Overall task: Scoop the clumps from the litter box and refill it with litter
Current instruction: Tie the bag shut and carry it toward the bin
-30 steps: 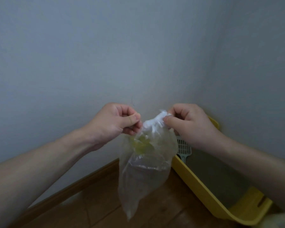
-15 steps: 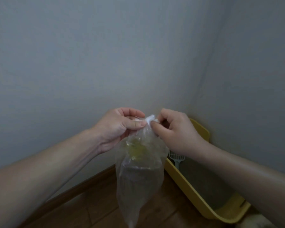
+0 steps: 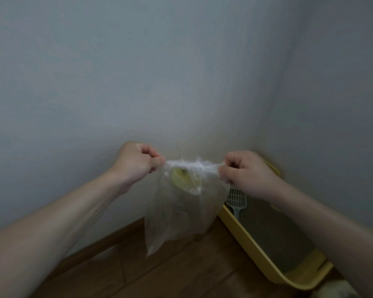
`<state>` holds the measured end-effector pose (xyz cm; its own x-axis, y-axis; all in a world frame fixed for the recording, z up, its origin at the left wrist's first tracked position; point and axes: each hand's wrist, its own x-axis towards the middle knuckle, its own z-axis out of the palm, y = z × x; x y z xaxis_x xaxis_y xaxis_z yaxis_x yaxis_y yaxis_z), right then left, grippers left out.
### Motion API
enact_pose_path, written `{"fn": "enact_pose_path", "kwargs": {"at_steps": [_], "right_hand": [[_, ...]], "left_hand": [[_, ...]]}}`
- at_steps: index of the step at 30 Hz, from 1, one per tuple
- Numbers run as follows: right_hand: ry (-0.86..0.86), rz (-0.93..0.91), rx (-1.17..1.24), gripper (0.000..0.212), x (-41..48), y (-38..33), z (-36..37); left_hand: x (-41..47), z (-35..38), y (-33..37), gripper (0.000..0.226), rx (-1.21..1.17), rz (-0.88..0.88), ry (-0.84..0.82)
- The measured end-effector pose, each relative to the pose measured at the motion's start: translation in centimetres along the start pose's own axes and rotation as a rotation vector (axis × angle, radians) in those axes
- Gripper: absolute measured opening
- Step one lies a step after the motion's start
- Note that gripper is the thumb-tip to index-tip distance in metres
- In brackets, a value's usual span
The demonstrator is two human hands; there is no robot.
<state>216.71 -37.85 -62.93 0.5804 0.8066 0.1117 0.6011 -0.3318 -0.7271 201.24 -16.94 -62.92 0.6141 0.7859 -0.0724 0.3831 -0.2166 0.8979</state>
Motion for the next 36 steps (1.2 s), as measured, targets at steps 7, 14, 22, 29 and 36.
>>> {"fn": "enact_pose_path", "kwargs": {"at_steps": [7, 14, 22, 29, 36], "right_hand": [[-0.119, 0.158, -0.067, 0.029, -0.7, 3.8, 1.5], [-0.019, 0.368, -0.065, 0.031, -0.7, 10.2, 0.5], [0.029, 0.387, 0.167, 0.033, 0.0, 11.1, -0.1], [-0.031, 0.243, 0.422, 0.009, 0.5, 7.2, -0.1], [0.005, 0.146, 0.501, 0.011, 0.9, 3.3, 1.3]], "left_hand": [[0.4, 0.3, -4.9, 0.018, 0.763, 0.248, -0.131], [0.5, -1.6, -8.1, 0.023, 0.746, 0.125, -0.071], [0.7, -1.8, -8.5, 0.023, 0.658, 0.093, -0.047], [-0.6, -0.4, -4.8, 0.020, 0.320, 0.089, -0.160], [-1.4, 0.9, -1.0, 0.024, 0.245, 0.247, -0.242]]}}
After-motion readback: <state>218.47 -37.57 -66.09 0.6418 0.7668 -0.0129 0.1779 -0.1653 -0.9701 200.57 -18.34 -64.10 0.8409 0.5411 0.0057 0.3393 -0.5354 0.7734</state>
